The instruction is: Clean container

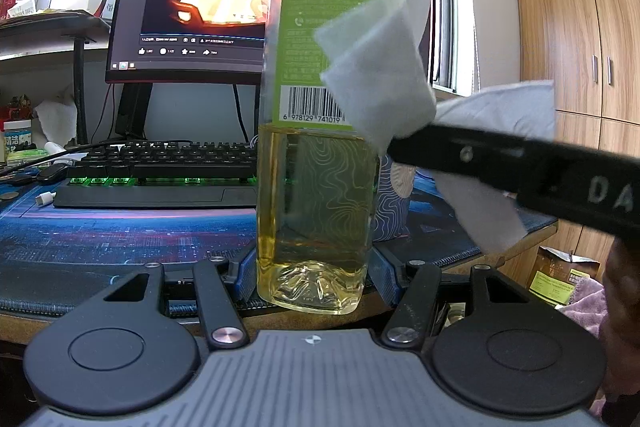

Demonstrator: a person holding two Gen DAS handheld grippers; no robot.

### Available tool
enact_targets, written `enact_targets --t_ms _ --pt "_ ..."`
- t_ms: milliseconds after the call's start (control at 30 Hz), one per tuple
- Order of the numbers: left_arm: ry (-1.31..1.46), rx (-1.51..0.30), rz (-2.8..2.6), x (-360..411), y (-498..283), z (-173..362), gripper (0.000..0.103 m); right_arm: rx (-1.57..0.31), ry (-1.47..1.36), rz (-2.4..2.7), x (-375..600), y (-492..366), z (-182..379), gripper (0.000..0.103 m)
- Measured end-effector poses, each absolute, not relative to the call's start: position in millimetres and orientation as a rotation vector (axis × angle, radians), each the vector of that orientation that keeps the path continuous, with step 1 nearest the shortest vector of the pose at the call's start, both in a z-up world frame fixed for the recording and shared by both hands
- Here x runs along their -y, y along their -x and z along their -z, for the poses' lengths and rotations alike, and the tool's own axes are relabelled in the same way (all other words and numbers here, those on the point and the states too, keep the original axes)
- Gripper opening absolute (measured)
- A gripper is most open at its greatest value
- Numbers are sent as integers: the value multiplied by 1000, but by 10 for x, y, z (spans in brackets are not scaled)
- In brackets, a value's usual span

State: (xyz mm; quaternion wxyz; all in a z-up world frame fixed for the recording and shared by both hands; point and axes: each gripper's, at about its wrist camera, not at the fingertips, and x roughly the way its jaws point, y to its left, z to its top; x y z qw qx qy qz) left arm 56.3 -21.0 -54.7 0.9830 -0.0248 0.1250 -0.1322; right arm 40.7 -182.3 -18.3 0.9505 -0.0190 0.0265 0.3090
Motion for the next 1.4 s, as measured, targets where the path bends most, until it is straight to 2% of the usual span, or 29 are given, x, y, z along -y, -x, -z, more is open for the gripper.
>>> enact_targets --t_ms 1400 --pt "51 -249 268 206 -561 556 61 -34 42 -648 1826 -343 148 6"
